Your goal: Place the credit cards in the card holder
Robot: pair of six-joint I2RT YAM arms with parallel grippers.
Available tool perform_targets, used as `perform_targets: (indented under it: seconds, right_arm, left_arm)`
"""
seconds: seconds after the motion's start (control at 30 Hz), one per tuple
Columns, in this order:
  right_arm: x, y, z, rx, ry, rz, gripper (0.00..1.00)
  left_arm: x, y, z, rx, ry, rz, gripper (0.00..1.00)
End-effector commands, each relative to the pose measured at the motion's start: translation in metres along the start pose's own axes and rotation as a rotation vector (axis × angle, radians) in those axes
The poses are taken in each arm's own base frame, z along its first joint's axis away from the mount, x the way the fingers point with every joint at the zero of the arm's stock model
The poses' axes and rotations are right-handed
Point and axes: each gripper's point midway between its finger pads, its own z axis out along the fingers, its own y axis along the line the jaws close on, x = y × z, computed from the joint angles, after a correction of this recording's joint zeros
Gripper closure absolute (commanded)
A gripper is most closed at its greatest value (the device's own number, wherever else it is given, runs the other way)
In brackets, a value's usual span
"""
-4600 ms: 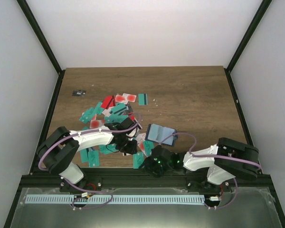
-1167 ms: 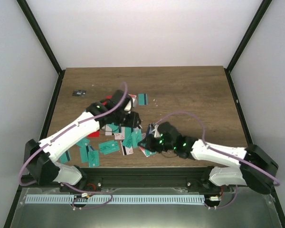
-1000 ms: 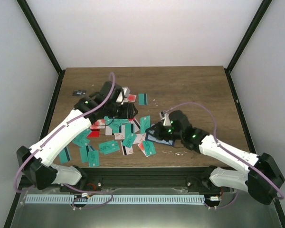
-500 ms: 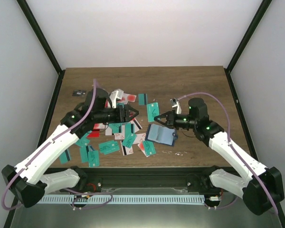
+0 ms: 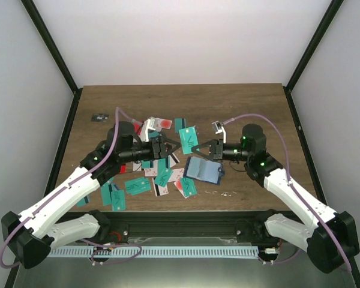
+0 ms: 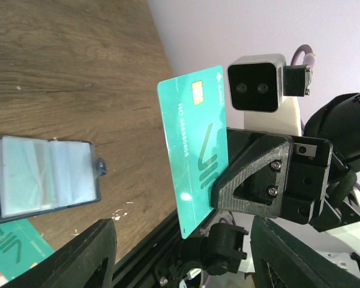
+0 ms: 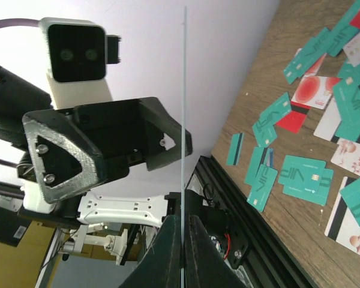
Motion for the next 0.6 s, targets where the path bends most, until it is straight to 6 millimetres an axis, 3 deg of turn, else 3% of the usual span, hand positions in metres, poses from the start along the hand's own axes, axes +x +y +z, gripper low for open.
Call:
perform_targets:
  seconds: [0.0,0.43,0.57]
  right_arm:
    - [0.001,0.014,-0.003,-0.076,0.012,-0.05,0.99]
    - [0.002,0.025,-0.007,-0.124,-0.005,-0.081,0.99]
    - [0.001,0.029,-0.008,-0.132,-0.009,-0.083,0.99]
  left_arm:
    - [-0.004,-0.022,-0.001,0.115,-0.038,0.004,0.38]
    - [0.0,-0.037,0.011,0.233,-0.025,0.003,0.45]
    - [-0.001,-0.034,0.014,0.221,-0.028,0.001,0.52]
